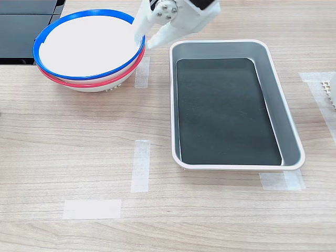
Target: Lift the stacked dish and set it down on the table.
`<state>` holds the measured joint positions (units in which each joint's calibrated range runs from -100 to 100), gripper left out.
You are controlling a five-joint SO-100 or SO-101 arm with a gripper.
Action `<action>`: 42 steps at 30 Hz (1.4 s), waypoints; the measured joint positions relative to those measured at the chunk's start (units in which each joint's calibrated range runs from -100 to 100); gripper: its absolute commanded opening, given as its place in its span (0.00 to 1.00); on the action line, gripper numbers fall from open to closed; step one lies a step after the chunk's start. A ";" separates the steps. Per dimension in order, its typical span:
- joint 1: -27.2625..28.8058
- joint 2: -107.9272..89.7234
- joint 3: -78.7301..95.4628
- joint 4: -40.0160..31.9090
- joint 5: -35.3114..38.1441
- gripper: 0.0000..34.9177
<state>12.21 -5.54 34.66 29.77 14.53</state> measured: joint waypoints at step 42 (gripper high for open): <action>0.88 9.89 -10.44 -7.67 -5.27 0.00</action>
<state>13.10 4.35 24.23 22.10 9.26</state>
